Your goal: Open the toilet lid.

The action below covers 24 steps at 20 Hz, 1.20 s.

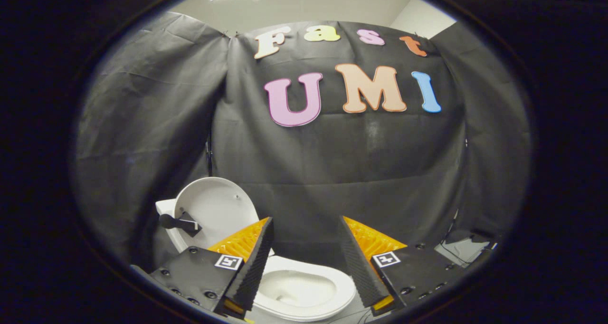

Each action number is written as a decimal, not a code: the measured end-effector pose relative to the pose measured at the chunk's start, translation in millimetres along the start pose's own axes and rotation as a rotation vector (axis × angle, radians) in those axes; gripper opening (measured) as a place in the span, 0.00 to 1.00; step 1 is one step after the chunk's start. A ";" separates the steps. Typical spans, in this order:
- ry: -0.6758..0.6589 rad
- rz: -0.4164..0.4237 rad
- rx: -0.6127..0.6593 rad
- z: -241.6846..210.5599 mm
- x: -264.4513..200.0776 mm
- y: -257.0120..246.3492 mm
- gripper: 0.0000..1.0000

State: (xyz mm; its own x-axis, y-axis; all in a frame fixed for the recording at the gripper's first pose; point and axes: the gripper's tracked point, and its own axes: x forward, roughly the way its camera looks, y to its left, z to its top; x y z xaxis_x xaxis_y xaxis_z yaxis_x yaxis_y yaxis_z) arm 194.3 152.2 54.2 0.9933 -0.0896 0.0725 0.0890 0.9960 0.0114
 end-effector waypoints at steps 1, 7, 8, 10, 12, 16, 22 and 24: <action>-0.005 0.019 0.005 1.5 -7.4 -9.0 0.84; 0.018 0.037 0.017 -14.4 -51.0 -75.2 0.84; 0.024 0.047 0.024 -20.0 -56.2 -82.2 0.84; 0.046 0.033 0.021 -30.0 -67.3 -105.3 0.84; 0.074 0.019 0.017 -40.3 -75.2 -125.3 0.84; 0.109 0.005 0.027 -55.7 -85.9 -156.2 0.84; 0.175 0.034 0.037 -77.5 -93.6 -171.2 0.84; 0.214 0.043 0.034 -83.8 -98.0 -174.0 0.85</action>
State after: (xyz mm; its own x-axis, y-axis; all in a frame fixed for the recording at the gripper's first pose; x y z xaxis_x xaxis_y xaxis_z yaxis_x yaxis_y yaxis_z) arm 87.6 -12.0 -38.5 0.9894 -0.0405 -0.1393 0.0474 0.9978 0.0470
